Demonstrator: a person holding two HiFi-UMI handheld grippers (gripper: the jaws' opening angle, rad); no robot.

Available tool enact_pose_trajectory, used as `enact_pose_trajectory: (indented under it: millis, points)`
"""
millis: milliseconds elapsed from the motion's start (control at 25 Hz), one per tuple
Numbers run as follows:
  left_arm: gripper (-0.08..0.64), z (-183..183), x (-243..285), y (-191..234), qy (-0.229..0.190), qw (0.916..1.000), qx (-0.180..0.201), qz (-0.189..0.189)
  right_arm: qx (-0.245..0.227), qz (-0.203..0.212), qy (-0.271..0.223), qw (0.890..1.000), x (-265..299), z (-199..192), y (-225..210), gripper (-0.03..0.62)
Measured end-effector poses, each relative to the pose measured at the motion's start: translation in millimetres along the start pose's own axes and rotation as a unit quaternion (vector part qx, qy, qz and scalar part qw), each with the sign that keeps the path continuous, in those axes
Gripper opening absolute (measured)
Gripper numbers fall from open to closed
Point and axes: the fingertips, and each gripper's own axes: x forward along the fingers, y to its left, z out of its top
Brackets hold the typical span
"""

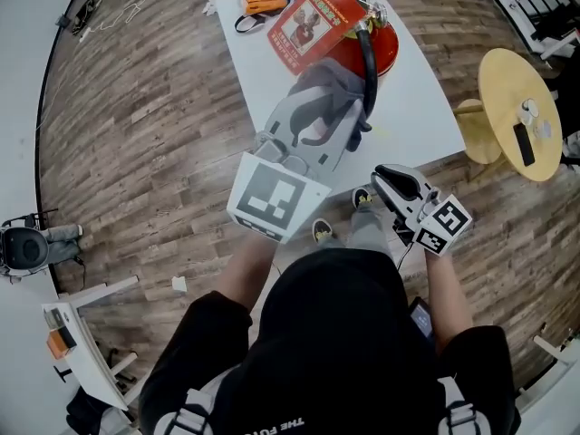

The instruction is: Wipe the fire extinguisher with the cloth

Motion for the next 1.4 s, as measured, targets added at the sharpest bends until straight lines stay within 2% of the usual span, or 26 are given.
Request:
enact_pose_trajectory:
  millis: [80,160,240,360,440,560,640,760,920,1080,1160,1280,1400]
  points:
    - [0.054,-28.2,-0.7,-1.1,0.028,0.9995,-0.010,0.005,-0.041,-0.049,0.035,0.997,0.4,-10.0,-9.1,0.060]
    - [0.054,-69.8,-0.3,1.6,0.072,0.9969,-0.027,0.016,-0.088,-0.087,0.085,0.989,-0.5,-23.8,-14.5,0.060]
    - [0.054,-112.8,1.1,6.1,0.103,0.9929,-0.053,0.026,-0.112,-0.095,0.113,0.983,-2.2,-34.3,-13.4,0.059]
    - [0.054,-174.5,4.7,4.6,0.133,0.9872,-0.080,0.035,-0.091,-0.088,0.116,0.985,-4.5,-44.4,-9.9,0.058]
    - [0.054,-220.1,8.7,-1.9,0.159,0.9832,-0.075,0.049,-0.080,-0.092,0.122,0.985,-6.2,-51.4,-10.7,0.058]
    - [0.054,-294.8,17.2,-16.2,0.220,0.9709,-0.078,0.054,-0.080,-0.093,0.137,0.983,-8.5,-60.7,-9.9,0.058]
    - [0.054,-322.6,19.3,-21.8,0.227,0.9688,-0.087,0.050,-0.081,-0.093,0.145,0.982,-9.9,-65.1,-8.7,0.058]
    - [0.054,-330.7,24.8,-25.6,0.201,0.9732,-0.100,0.051,-0.081,-0.096,0.151,0.981,-12.2,-66.6,-11.3,0.058]
    - [0.054,-334.8,31.3,-32.0,0.186,0.9748,-0.112,0.052,-0.083,-0.097,0.155,0.980,-10.4,-67.3,-13.3,0.058]
    - [0.054,-337.8,16.3,-14.2,0.192,0.9753,-0.103,0.036,-0.084,-0.095,0.153,0.980,-10.4,-67.8,-13.2,0.058]
    - [0.054,-337.0,2.7,7.0,0.199,0.9737,-0.104,0.040,-0.083,-0.092,0.156,0.980,-9.6,-71.1,-12.0,0.058]
    - [0.054,-314.7,-1.2,47.9,0.182,0.9764,-0.103,0.055,-0.086,-0.087,0.153,0.981,-8.8,-69.9,-10.2,0.058]
    - [0.054,-265.1,4.8,85.5,0.131,0.9865,-0.088,0.041,-0.091,-0.083,0.151,0.981,-9.2,-69.4,-4.7,0.059]
